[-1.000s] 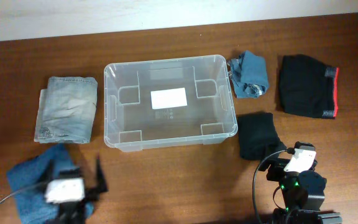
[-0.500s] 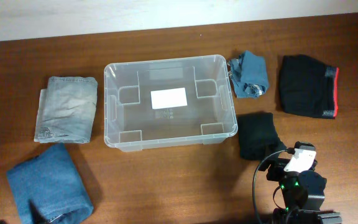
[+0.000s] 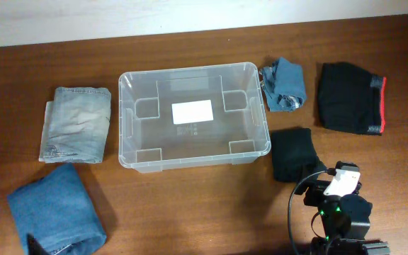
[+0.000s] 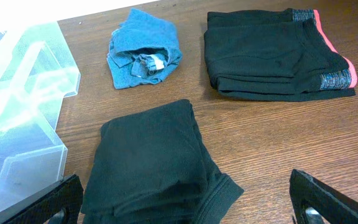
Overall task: Pack container
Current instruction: 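Grasp the dark-blue jeans with the left gripper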
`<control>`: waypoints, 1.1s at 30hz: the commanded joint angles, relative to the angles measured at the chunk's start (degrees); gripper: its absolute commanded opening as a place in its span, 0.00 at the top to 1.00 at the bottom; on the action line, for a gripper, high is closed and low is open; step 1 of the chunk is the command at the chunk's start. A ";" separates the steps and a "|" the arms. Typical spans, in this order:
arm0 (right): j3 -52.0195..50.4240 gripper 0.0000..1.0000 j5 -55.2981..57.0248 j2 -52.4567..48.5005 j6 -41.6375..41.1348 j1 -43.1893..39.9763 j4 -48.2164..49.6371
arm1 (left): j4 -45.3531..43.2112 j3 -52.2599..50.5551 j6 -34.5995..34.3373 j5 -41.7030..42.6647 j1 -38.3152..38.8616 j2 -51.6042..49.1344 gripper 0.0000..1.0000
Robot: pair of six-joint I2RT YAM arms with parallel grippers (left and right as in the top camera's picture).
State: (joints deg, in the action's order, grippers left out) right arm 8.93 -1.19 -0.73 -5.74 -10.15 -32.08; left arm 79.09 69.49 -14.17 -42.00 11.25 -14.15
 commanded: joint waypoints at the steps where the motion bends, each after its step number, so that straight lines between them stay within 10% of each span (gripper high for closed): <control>1: -0.37 0.02 -0.31 0.37 0.39 -0.37 -0.02 | -2.80 1.11 6.73 7.85 0.76 -8.68 0.01; 11: -0.37 0.02 -0.31 0.37 0.39 -0.37 -0.02 | -1.95 18.82 14.25 28.96 0.72 -45.35 0.01; 13: -0.37 0.02 -0.31 0.37 0.42 -0.37 -0.02 | 0.50 20.76 9.92 22.47 -0.35 -48.52 0.01; 26: -0.37 0.02 -0.31 0.37 0.39 -0.37 -0.02 | 8.74 21.40 -15.96 4.70 -34.71 -38.25 0.01; 33: -0.37 0.02 -0.31 0.37 0.39 -0.37 -0.02 | 2.51 21.42 -9.86 5.88 -38.58 -40.00 0.01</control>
State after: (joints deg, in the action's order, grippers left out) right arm 8.93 -1.21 -0.73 -5.74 -10.15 -32.05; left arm 84.20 90.59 -27.88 -36.25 -25.45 -52.42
